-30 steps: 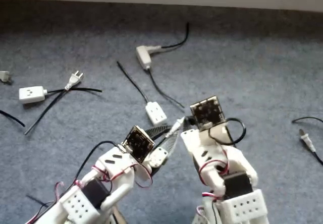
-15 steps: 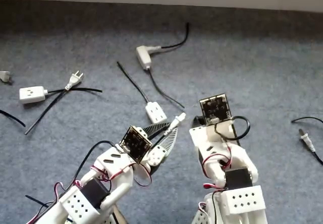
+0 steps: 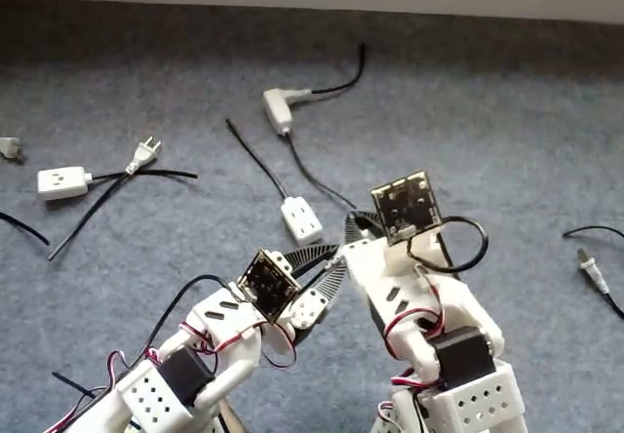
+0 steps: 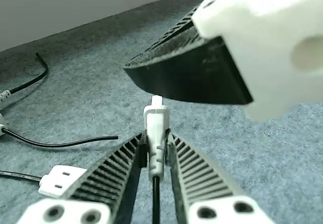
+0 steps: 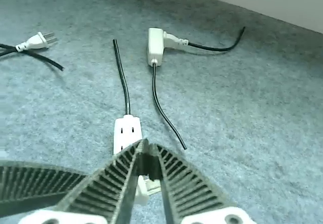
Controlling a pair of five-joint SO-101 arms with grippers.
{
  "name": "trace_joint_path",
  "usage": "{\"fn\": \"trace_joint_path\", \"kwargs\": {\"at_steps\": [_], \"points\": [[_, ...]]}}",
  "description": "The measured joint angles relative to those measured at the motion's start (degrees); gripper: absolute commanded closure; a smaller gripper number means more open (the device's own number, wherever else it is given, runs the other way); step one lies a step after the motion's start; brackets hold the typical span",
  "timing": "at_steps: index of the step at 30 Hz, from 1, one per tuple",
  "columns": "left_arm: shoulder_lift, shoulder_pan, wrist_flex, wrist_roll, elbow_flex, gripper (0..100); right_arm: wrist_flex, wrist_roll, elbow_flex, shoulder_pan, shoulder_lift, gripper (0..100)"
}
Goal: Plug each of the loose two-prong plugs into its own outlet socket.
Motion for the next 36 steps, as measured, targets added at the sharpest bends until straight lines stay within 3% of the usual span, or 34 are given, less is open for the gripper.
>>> {"fn": "trace_joint_path", "kwargs": {"at_steps": [6, 11, 20, 25, 31, 36], "points": [[0.09, 0.18, 0.09, 0.09, 0.00, 99, -5.63, -0.18, 9.32, -0.18, -0.44, 99.1], [0.26, 0.26, 0.18, 0.09, 0.00, 99, -13.36, -0.18, 15.56, 3.69, -0.53, 99.1], [0.26, -1.67, 0.18, 0.09, -0.09, 99, -14.95, -0.26, 16.70, 4.57, -0.62, 99.1], [0.00, -2.81, 0.09, 0.09, -0.09, 99, -5.80, -1.23, 5.45, 10.73, 0.26, 99.1], [0.18, -3.16, 0.09, 0.00, -0.09, 99, 7.56, -10.99, -17.58, 19.08, -0.35, 99.1], [0.26, -3.08, 0.09, 0.00, 0.00, 99, 5.71, -11.69, -13.89, 23.56, -0.44, 99.1]]}}
